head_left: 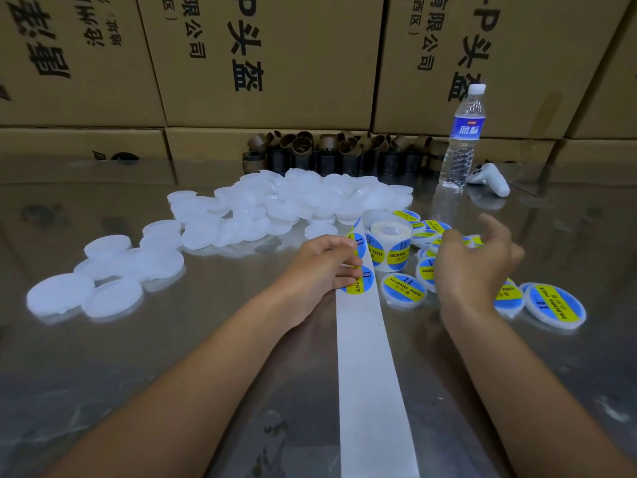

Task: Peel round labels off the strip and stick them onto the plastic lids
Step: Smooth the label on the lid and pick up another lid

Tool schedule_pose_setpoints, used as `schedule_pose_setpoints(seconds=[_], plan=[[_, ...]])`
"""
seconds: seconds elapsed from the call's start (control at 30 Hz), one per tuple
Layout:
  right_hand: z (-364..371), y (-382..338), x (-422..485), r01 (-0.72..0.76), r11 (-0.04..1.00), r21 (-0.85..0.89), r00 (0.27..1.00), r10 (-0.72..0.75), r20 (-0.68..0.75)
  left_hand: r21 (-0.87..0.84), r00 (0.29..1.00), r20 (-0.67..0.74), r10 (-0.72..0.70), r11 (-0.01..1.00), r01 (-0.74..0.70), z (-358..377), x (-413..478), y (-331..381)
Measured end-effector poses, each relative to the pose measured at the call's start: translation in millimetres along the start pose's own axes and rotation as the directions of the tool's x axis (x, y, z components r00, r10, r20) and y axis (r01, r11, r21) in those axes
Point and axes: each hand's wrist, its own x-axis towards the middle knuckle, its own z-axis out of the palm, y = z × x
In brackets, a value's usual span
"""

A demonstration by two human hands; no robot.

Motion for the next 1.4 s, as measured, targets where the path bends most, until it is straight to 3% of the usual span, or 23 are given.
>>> schedule_pose_setpoints(seconds=[0.03, 0.1, 0.2, 0.27, 0.37, 0.5, 0.6, 0.77, 0.9, 1.1, 1.23, 1.4], plan=[[0, -1, -7, 0.144, 0.99, 0.001, 0.988, -0.144, 0.049, -0.008, 1.0, -0.005, -0.003, 1.0, 0.003, 0, 0, 0], [2, -1, -19, 0.349, 0.937, -0.03, 0.895, -0.324, 0.306, -0.031, 1.0, -0.014, -0.01, 0.999, 0.009, 0, 1, 0], [4, 9, -27, 0.668, 0.698, -0.257, 0.629, -0.345, 0.697, -0.082, 1.0, -0.02, -0.02, 0.996, 0.018, -1, 2, 0], [4, 13, -26, 0.749, 0.585, -0.311, 0.567, -0.323, 0.758, -0.094, 0.999, -0.033, -0.022, 0.995, 0.019, -2, 2, 1], [4, 14, -27, 0.758, 0.556, -0.341, 0.565, -0.299, 0.769, -0.036, 0.989, -0.145, 0.043, 0.998, -0.049, -8, 7, 1], [4, 12, -28, 0.745, 0.575, -0.34, 0.576, -0.296, 0.762, 0.333, 0.869, -0.35, 0.349, 0.914, -0.233, -25, 21, 1], [4, 12, -28, 0.747, 0.571, -0.339, 0.571, -0.29, 0.768, 0.602, 0.847, -0.24, 0.474, 0.757, -0.253, -38, 27, -7], [4, 12, -29, 0.757, 0.574, -0.312, 0.547, -0.297, 0.782, 0.837, 0.938, 0.022, 0.345, 0.507, -0.206, -43, 28, -18], [2, 13, -31, 0.76, 0.578, -0.296, 0.539, -0.307, 0.785, 0.92, 0.978, 0.075, 0.193, 0.366, -0.143, -42, 30, -19], [3, 11, -33, 0.767, 0.583, -0.27, 0.52, -0.317, 0.793, 0.948, 0.994, 0.044, 0.105, 0.31, -0.074, -41, 34, -20], [2, 11, -32, 0.767, 0.585, -0.263, 0.514, -0.316, 0.797, 0.936, 0.98, 0.036, 0.198, 0.337, -0.102, -42, 36, -23], [2, 11, -33, 0.759, 0.599, -0.254, 0.516, -0.316, 0.796, 0.943, 0.91, -0.02, 0.413, 0.309, -0.119, -43, 37, -25]])
